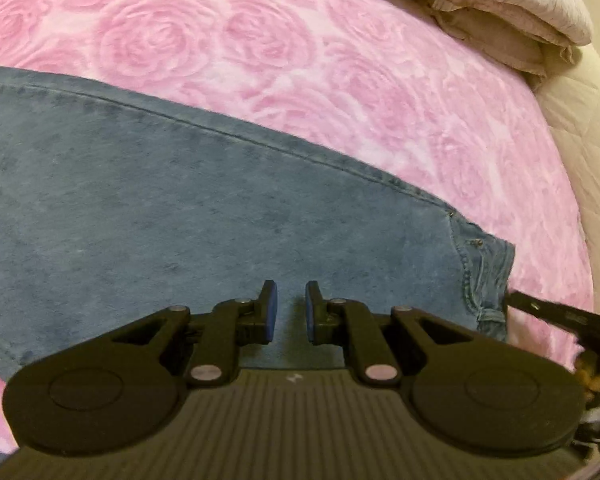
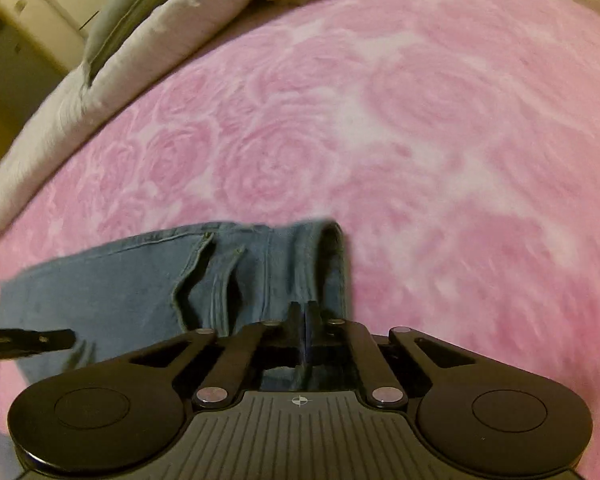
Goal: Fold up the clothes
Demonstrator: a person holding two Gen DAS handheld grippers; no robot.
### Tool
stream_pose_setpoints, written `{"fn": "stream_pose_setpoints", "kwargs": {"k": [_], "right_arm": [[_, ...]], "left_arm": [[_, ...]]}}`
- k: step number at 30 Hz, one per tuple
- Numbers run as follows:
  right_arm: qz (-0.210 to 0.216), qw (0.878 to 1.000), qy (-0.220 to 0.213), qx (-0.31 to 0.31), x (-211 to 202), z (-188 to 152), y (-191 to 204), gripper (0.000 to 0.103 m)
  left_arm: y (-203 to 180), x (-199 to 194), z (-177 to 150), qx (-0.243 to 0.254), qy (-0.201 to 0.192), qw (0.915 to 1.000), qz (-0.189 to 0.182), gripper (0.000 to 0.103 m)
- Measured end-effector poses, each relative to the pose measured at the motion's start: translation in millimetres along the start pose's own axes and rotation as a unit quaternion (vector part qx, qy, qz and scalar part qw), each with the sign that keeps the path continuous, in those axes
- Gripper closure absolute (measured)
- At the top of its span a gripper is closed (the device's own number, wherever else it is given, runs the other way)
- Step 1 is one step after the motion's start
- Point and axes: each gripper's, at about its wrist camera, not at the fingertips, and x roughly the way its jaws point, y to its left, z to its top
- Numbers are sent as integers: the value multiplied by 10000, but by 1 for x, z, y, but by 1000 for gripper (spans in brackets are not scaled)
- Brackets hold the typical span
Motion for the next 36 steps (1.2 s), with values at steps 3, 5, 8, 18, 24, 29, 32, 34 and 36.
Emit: {"fn": "stream_pose_setpoints", "kwargs": {"k": [3, 5, 8, 18, 24, 29, 32, 34, 36], "right_arm": [[487, 9982, 295, 196, -24, -20, -10, 99], [594, 9967, 561, -24, -34, -37, -12, 94], [655, 9931, 819, -522, -40, -56, -8, 81], [1178, 9800, 902, -1327, -48, -65, 6, 63], [690, 9496, 1104, -2850, -30, -80, 32, 66], [562, 9432, 911, -3145, -41, -74, 39, 97], [369, 9643, 643, -2541, -43, -66, 27, 99], [-1, 9651, 873, -2469, -24, -75, 25, 95], [-177, 9695, 815, -2304, -20, -80, 26, 93]], "left_arm": [[9, -10, -8, -118, 69, 9999, -22, 93], [16, -17, -15, -248, 130, 9996, -53, 93], [23, -24, -26, -409, 235, 9988, -101, 93], [31, -42, -40, -465, 207, 9987, -87, 93], [39, -54, -56, -600, 179, 9980, 5, 93], [48, -74, -72, -690, 40, 9976, 79, 93], [57, -80, -83, -758, -18, 9969, 210, 93], [64, -83, -90, -801, -9, 9962, 337, 93], [71, -87, -98, -814, 20, 9955, 478, 93]]}}
